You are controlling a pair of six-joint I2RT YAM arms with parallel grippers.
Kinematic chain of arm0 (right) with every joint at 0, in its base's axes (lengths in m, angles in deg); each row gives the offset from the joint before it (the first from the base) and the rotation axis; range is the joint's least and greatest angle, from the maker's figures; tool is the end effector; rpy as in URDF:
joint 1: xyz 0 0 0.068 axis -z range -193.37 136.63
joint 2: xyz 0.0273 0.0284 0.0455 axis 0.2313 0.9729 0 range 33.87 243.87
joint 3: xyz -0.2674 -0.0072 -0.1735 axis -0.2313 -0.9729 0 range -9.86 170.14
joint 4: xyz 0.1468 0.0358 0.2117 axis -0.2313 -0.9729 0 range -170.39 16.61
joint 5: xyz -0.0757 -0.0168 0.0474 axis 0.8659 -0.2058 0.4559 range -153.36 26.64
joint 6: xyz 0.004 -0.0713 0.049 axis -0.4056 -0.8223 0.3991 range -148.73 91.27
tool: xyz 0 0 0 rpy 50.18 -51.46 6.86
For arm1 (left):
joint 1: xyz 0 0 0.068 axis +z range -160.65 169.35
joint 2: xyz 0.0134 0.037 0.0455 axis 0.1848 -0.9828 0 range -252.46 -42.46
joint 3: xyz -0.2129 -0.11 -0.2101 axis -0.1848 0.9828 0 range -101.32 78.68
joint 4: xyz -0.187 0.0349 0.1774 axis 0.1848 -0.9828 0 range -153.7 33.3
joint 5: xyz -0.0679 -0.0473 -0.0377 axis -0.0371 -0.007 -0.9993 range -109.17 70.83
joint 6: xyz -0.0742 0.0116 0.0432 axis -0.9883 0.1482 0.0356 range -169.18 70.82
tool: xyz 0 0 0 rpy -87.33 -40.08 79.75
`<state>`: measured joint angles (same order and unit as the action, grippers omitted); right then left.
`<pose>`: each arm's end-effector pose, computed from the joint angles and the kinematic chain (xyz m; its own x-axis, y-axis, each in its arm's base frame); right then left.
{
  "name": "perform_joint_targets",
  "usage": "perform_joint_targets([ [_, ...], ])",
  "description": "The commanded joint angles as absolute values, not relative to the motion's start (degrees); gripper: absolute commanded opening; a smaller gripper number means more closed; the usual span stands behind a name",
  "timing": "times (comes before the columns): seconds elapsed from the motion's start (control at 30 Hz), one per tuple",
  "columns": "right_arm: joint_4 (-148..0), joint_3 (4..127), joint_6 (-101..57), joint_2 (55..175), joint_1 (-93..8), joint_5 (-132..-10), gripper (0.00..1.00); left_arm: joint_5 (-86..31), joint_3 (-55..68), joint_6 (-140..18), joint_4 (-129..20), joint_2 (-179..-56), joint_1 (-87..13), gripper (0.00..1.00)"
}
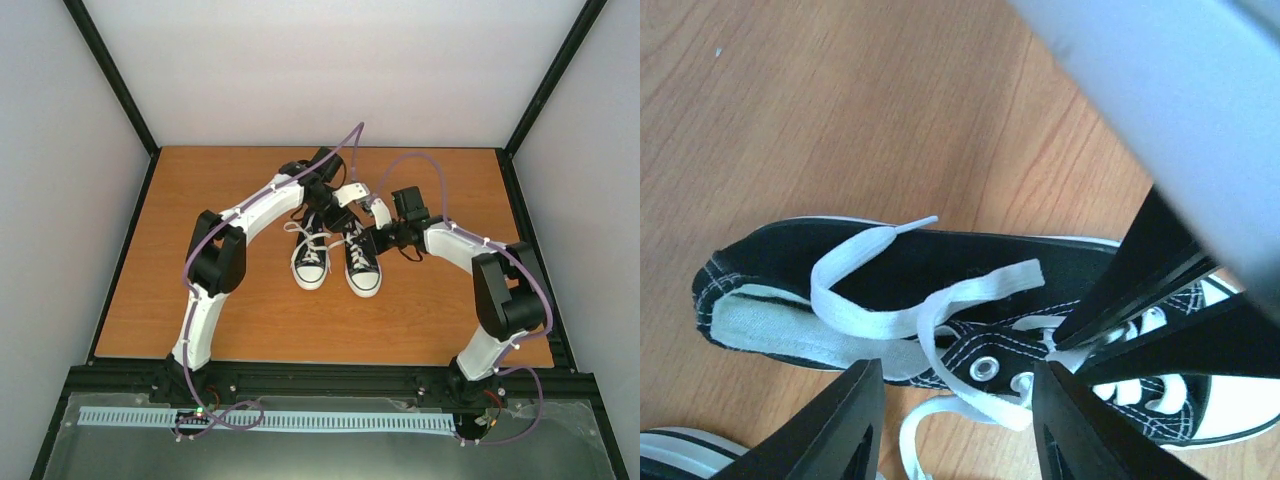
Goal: Tie the shoes
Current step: Cross the shoelace with the shoelace.
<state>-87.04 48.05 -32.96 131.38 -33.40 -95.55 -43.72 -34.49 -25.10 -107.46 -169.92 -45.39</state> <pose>0.3333 0.1649 0.2019 -0.7072 -0.3242 -0.6283 -0.6432 0.6639 0.3814 0.4097 -0.3229 0.2284 -0.4100 0.7359 -0.5388 0.9087 0.3804 -0.1719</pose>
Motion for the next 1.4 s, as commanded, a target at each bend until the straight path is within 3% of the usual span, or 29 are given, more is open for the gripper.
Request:
perform_joint_targets([
  [0.0, -85.99, 48.52, -33.52, 128.11, -33.62, -96.4, 0.08, -46.68, -36.3, -24.28, -109.78, -170.54, -45.28, 0.47],
  [0.23, -84.24, 48.24, -31.8, 128.42, -33.52, -97.66, 0.08, -49.85, -32.96, -18.64, -110.47, -167.84, -44.31, 0.57],
  [0.43, -80.87, 47.56, -28.21, 128.25, -31.75, -100.94, 0.08, -60.74, -29.15, -15.1, -109.47, -163.76, -40.82, 0.6],
  [0.6, -79.29, 46.28, -27.1, 128.95, -31.75, -102.06, 0.08, -56.0, -27.03, -13.41, -105.7, -162.3, -40.6, 0.6],
  [0.7, -78.34, 45.89, -26.32, 128.95, -31.74, -102.27, 0.08, -53.96, -25.9, -8.66, -105.93, -162.97, -41.06, 0.74],
  [0.97, -76.44, 45.68, -24.63, 128.56, -31.73, -101.68, 0.07, -44.55, -25.88, -9.69, -98.98, -167.06, -44.39, 0.76],
  [1.2, -76.28, 45.29, -23.77, 127.95, -31.55, -100.93, 0.06, -48.94, -28.29, -11.52, -98.79, -168.68, -44.58, 0.61],
  [1.37, -75.9, 44.83, -23.61, 127.69, -31.25, -100.69, 0.05, -50.0, -29.86, -11.73, -100.68, -170.14, -44.59, 0.32],
])
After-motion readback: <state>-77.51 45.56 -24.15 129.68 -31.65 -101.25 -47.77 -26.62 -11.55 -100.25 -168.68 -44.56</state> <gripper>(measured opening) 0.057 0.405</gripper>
